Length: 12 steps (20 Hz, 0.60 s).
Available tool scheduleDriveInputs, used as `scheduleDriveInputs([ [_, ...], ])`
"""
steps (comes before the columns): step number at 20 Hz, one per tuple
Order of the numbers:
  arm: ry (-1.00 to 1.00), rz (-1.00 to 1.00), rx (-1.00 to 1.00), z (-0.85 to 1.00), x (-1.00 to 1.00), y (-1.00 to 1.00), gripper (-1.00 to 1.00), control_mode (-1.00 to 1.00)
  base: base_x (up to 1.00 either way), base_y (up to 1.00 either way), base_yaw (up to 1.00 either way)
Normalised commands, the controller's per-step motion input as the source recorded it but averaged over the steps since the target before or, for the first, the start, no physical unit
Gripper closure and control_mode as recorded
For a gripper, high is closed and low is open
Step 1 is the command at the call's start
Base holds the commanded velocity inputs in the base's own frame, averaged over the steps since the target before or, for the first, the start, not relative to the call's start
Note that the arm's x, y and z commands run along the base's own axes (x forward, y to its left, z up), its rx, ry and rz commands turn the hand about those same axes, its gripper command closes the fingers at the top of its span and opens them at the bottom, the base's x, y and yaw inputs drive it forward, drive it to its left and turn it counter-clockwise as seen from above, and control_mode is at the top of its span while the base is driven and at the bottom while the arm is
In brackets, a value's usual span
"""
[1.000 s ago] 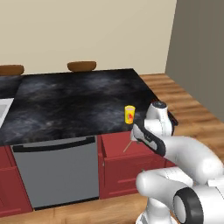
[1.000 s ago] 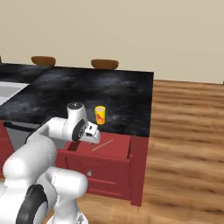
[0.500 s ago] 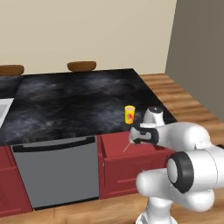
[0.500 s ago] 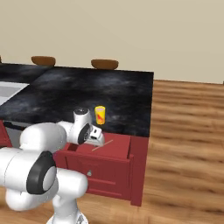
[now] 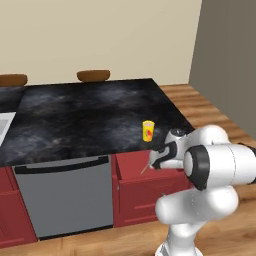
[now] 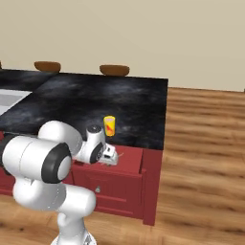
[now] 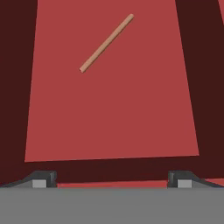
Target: Pick up the straw from the right drawer and put it inside the smoothie cup.
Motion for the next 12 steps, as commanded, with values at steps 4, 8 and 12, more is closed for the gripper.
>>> scheduleDriveInputs([
  [4, 0.04, 0.00, 0.00, -0.26, 0.06, 0.00, -1.00, -1.00, 0.00, 0.00, 0.00],
  [8, 0.13, 0.00, 0.00, -0.25, 0.03, 0.00, -1.00, -1.00, 0.00, 0.00, 0.00],
  [12, 0.10, 0.00, 0.00, -0.24, 0.00, 0.00, -1.00, -1.00, 0.00, 0.00, 0.00],
])
